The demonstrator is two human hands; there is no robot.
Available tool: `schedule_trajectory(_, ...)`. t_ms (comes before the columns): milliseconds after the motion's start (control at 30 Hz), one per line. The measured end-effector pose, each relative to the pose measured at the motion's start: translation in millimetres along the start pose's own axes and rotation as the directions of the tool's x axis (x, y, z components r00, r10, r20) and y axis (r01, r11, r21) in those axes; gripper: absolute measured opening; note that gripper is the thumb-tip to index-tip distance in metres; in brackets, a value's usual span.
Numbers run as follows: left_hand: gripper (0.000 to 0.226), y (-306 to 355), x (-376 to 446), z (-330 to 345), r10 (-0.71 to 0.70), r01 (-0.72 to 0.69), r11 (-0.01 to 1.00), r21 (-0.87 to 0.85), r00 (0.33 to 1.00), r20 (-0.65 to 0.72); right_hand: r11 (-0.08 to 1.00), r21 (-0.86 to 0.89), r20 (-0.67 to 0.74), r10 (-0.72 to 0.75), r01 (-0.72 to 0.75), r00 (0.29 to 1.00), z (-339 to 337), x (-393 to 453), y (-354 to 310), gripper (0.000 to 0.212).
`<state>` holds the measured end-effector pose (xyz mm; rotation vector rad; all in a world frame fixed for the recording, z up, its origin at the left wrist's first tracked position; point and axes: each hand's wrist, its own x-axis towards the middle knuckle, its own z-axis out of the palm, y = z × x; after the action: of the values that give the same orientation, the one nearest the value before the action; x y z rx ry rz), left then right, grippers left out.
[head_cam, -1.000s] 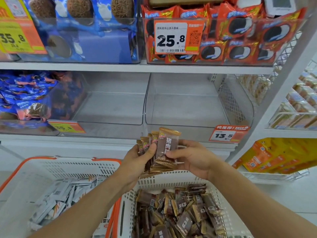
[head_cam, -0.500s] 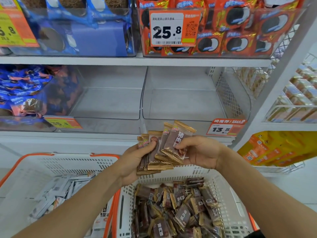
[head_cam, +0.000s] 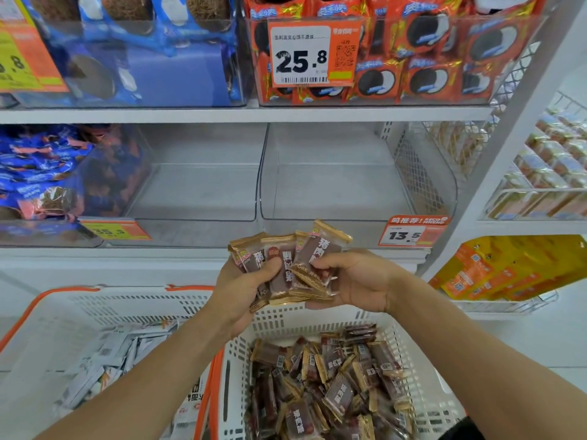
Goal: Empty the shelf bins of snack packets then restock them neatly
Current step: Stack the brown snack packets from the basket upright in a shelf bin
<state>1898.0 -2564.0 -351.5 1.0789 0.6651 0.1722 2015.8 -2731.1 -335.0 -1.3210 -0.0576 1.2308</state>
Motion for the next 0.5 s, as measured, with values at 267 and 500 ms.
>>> schedule_trajectory(267, 0.042, 4, -8, -11, -0.210, 0.168, 0.969, 0.183, 0.947, 0.243, 0.963, -0.223, -0.043, -0.167, 0.153, 0.985, -18, 2, -9, 0.048)
schedule_trajectory(500, 0.059, 0, -4, -10, -0.170, 0.169, 0.985, 0.024, 0.985, 0.040, 0.973, -0.171, -0.227, -0.195, 0.158, 0.954, -20, 1, -7, 0.033)
